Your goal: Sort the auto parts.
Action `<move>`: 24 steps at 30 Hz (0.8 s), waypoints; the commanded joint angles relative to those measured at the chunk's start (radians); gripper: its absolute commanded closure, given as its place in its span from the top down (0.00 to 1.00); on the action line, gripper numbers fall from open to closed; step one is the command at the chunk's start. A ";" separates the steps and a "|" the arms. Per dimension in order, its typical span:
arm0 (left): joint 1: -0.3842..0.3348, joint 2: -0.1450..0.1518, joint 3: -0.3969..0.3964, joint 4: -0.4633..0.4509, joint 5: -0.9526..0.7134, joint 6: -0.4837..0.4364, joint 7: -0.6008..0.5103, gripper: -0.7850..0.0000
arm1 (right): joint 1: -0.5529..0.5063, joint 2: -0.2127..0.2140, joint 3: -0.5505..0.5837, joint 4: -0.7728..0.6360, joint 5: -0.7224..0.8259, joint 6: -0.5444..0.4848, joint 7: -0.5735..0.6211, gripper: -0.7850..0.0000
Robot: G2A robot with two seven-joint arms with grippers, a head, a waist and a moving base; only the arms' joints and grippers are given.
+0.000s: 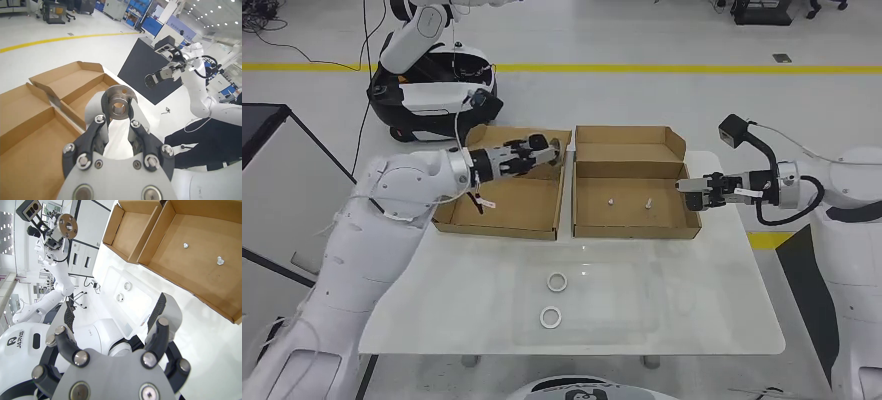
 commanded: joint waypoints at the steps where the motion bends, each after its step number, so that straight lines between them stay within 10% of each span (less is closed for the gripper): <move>1: -0.002 -0.002 0.010 -0.006 -0.010 -0.011 0.003 0.00 | 0.000 0.000 0.000 0.000 0.000 0.000 0.000 1.00; 11: 0.008 -0.003 0.017 -0.018 0.009 0.010 0.006 0.00 | 0.000 0.000 0.000 0.000 0.000 0.000 0.000 1.00; 24: -0.172 -0.061 0.262 0.148 0.277 0.378 -0.120 0.00 | 0.000 0.000 0.000 0.000 0.000 0.000 0.000 1.00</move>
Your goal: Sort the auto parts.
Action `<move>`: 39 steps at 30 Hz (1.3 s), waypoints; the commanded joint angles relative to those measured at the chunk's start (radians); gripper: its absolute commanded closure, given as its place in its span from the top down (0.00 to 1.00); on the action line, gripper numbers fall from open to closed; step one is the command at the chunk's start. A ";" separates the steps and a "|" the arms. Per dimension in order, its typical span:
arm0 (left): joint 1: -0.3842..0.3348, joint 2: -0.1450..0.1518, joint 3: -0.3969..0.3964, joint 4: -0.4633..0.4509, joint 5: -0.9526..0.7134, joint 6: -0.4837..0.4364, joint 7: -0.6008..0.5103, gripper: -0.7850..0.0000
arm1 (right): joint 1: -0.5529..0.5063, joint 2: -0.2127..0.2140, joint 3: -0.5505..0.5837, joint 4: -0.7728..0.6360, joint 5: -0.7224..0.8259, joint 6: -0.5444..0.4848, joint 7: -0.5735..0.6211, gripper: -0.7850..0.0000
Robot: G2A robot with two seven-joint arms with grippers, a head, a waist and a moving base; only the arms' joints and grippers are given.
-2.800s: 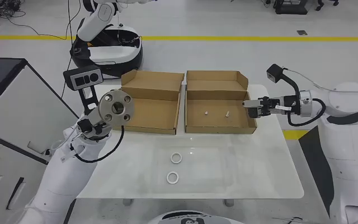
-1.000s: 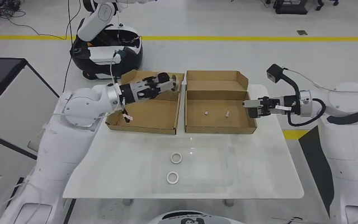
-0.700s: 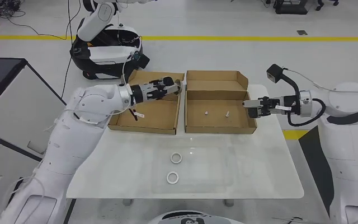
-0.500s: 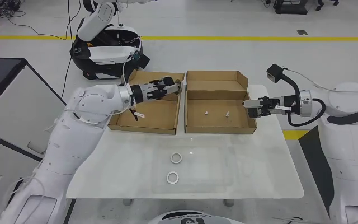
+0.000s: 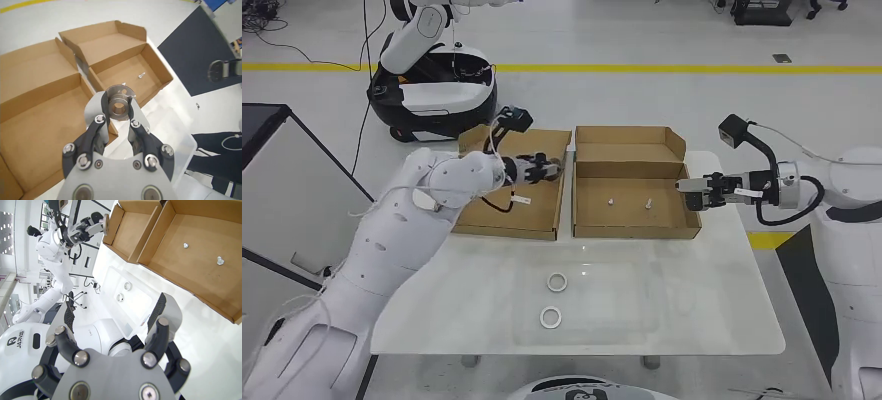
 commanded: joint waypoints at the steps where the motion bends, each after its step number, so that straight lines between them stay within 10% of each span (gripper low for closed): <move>1: -0.028 -0.013 0.044 0.042 0.029 0.025 -0.005 0.00 | 0.000 0.000 0.000 0.000 0.000 0.000 0.000 1.00; 39: -0.153 -0.172 0.325 0.392 0.352 0.191 -0.083 0.00 | 0.000 0.000 0.000 0.000 0.000 0.000 0.000 1.00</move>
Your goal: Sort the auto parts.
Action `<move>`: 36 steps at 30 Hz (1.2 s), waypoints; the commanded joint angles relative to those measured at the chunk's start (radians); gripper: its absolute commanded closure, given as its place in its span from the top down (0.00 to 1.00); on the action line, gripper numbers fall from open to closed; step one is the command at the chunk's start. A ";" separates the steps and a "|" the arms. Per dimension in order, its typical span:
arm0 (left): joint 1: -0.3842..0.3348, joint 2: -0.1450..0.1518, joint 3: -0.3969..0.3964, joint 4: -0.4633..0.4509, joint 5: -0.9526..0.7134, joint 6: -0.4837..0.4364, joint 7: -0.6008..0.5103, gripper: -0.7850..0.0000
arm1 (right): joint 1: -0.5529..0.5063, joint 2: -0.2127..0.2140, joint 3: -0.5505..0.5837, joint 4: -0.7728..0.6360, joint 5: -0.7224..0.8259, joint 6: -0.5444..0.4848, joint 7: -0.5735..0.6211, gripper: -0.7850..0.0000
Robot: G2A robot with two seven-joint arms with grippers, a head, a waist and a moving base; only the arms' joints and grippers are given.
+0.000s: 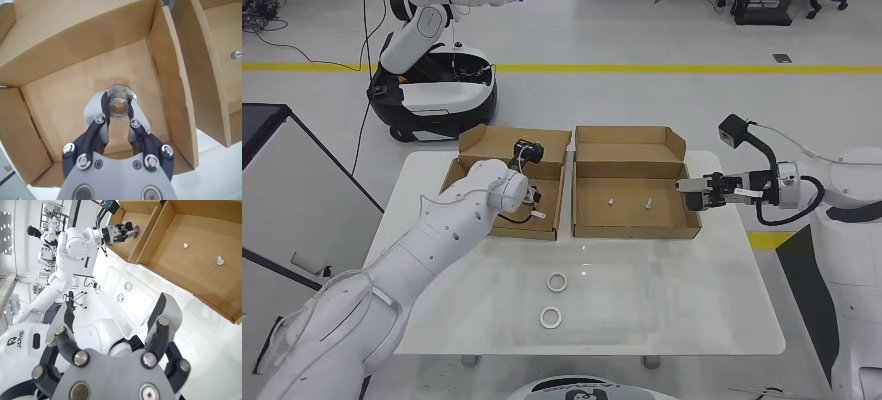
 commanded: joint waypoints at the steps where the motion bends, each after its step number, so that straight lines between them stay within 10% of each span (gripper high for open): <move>1: -0.003 -0.008 0.006 0.014 0.004 -0.002 0.000 0.00 | 0.000 0.000 0.000 0.000 0.000 0.000 0.000 1.00; 19: 0.003 -0.054 0.017 0.099 0.069 0.010 -0.010 0.06 | 0.000 0.000 0.000 0.000 0.000 0.000 0.000 1.00; 22: 0.006 -0.057 0.009 0.097 0.074 0.013 -0.016 0.39 | 0.000 0.000 0.000 0.000 0.000 0.000 0.000 1.00; 24: 0.007 -0.058 0.002 0.092 0.079 0.017 -0.020 0.94 | 0.000 0.000 0.000 0.000 0.000 0.000 0.000 1.00; 25: 0.008 -0.058 -0.003 0.089 0.082 0.020 -0.023 1.00 | 0.000 0.000 0.000 0.000 0.000 0.000 0.000 1.00; 36: 0.050 -0.020 -0.108 -0.059 0.141 0.045 -0.082 1.00 | 0.000 0.000 0.000 0.000 0.000 0.000 0.000 1.00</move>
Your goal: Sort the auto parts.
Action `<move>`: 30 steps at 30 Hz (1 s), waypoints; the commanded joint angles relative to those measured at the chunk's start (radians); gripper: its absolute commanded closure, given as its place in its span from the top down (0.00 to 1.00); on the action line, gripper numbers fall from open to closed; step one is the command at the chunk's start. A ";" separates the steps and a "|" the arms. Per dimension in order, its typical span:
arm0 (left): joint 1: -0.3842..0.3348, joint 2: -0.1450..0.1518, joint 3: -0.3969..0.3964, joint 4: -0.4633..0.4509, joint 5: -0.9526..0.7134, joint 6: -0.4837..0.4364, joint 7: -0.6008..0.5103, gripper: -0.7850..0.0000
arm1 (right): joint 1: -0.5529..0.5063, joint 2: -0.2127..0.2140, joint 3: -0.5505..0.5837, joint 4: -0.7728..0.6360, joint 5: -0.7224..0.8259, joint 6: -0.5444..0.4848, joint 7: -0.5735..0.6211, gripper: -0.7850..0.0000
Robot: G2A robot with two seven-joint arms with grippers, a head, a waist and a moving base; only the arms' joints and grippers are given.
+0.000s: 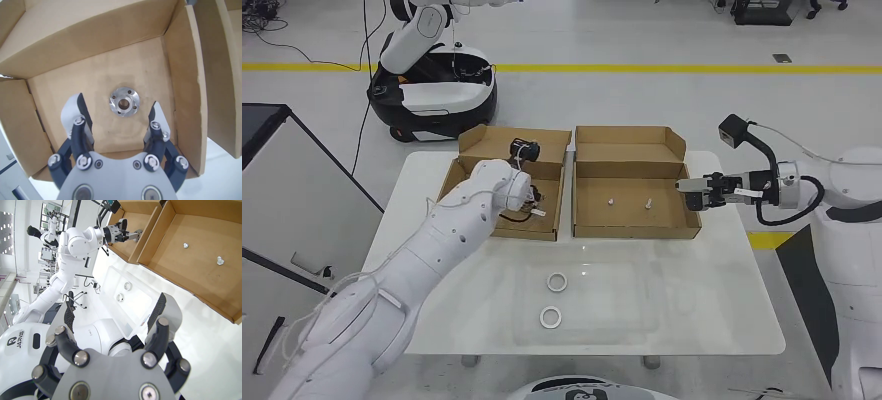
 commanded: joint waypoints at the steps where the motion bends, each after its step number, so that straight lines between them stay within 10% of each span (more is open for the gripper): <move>1: 0.015 0.012 -0.026 -0.053 0.014 -0.007 -0.017 1.00 | 0.000 0.000 0.000 0.000 0.000 0.000 0.000 1.00; 17: 0.198 0.105 -0.220 -0.546 0.037 -0.259 -0.273 1.00 | 0.000 0.000 0.000 0.000 0.000 0.000 0.000 1.00; 30: 0.238 0.112 -0.230 -0.628 -0.011 -0.321 -0.311 1.00 | 0.000 0.000 0.000 0.000 0.000 0.000 0.000 1.00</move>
